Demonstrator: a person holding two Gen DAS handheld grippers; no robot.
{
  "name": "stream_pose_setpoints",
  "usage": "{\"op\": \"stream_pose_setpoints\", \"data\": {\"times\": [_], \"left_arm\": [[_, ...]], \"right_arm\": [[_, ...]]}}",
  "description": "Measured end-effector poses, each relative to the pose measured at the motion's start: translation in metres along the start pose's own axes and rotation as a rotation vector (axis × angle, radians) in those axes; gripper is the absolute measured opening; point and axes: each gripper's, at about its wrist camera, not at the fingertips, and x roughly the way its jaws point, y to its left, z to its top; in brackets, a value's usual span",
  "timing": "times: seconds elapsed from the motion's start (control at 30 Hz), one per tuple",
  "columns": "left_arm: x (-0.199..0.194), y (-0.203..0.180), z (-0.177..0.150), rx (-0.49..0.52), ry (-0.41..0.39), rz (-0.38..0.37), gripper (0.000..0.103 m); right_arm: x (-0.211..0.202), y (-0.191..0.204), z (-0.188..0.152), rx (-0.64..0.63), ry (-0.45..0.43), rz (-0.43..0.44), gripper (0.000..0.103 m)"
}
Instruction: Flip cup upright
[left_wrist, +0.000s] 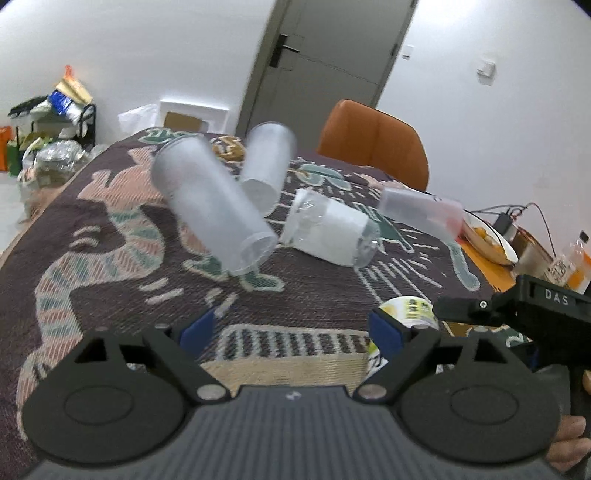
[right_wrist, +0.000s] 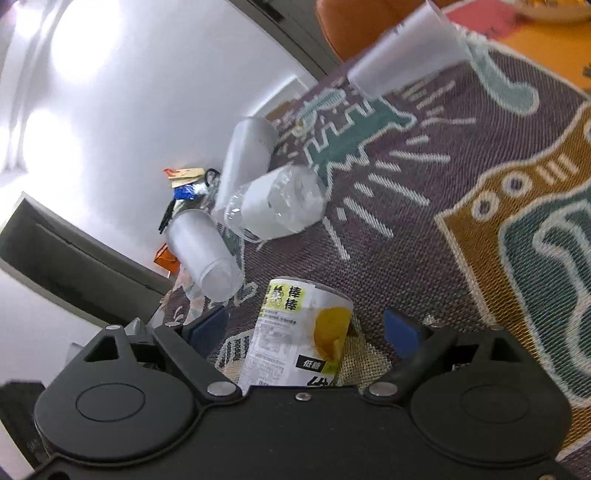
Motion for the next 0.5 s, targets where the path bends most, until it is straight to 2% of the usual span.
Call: {"op": "stream_pose_setpoints", "data": {"times": [0.17,0.33,0.5], "left_arm": [[0.0,0.018,-0.009,-0.067,-0.017,0.006,0.09],[0.002,0.026,-0.018,-0.066,-0.017,0.014,0.093],[0.003,0.033,-0.02,-0.091,-0.003,-0.009,0.093]], "right_arm": [[0.016,0.001,0.003,0.026,0.045,-0.006,0.087],[0.031,0.0,0.005,0.036,0.087,-0.017,0.087],[0.038,0.001,0.012,0.029,0.103,-0.019,0.085]]}}
